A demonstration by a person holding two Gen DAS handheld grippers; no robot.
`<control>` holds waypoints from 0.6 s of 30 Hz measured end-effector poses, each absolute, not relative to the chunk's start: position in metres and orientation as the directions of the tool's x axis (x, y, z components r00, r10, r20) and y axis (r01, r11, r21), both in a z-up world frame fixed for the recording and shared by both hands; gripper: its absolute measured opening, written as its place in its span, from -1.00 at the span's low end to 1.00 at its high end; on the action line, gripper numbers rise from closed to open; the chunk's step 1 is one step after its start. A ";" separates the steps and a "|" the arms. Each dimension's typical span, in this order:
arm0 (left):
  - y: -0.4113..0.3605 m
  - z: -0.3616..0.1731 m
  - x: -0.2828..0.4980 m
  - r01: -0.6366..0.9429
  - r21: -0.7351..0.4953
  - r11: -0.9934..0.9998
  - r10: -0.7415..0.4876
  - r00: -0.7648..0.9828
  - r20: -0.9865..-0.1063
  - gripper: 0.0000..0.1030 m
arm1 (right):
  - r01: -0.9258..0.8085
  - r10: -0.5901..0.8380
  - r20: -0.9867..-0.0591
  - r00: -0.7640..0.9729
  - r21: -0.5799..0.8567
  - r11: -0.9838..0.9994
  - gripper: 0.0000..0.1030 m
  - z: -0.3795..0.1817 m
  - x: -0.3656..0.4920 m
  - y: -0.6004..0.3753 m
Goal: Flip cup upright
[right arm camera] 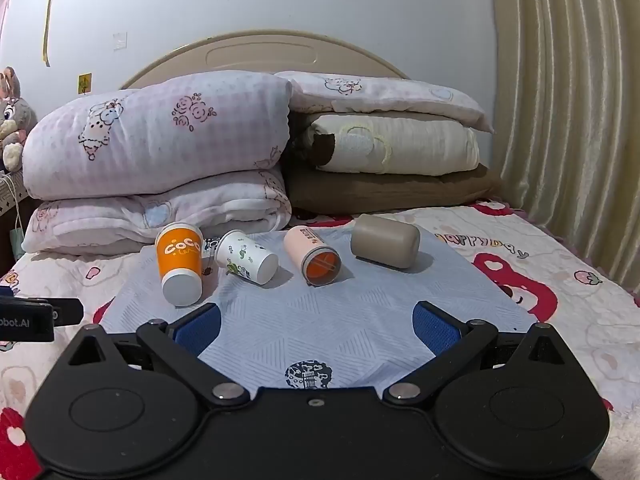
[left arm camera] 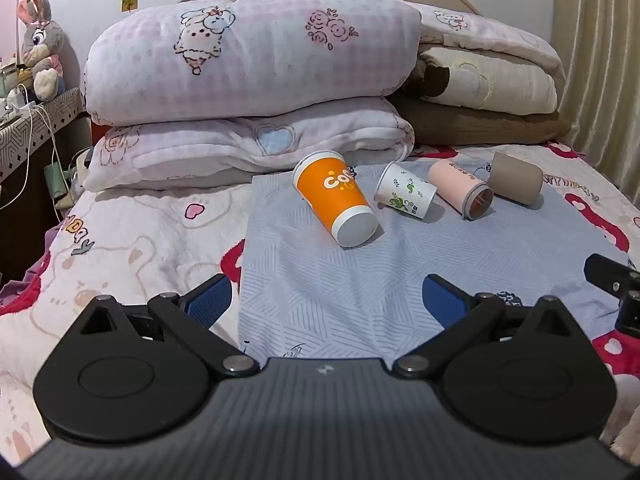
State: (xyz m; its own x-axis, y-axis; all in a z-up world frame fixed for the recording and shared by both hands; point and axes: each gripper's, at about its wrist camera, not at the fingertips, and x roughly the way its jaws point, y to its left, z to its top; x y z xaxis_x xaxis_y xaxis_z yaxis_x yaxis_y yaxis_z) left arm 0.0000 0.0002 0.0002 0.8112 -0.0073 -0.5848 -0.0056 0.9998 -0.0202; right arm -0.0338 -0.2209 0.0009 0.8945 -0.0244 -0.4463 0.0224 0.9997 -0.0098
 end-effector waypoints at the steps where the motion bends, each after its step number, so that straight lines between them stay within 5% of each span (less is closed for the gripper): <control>1: 0.000 0.000 0.000 -0.004 -0.020 1.000 -0.009 0.811 -0.585 1.00 | 0.023 -0.026 -0.451 0.892 -0.013 1.000 1.00 0.001 -0.034 -0.221; 18: -0.002 -0.001 -0.002 0.002 -0.016 1.000 -0.011 0.816 -0.578 1.00 | 0.022 -0.029 -0.453 0.891 -0.020 1.000 1.00 0.001 -0.033 -0.223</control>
State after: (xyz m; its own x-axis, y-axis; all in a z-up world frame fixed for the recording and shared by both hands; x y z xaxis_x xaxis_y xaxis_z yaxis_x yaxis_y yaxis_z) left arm -0.0018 -0.0015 -0.0006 0.8162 -0.0110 -0.5777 0.0024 0.9999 -0.0157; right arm -0.0325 -0.2226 0.0008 0.8911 -0.0291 -0.4528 0.0224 0.9995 -0.0202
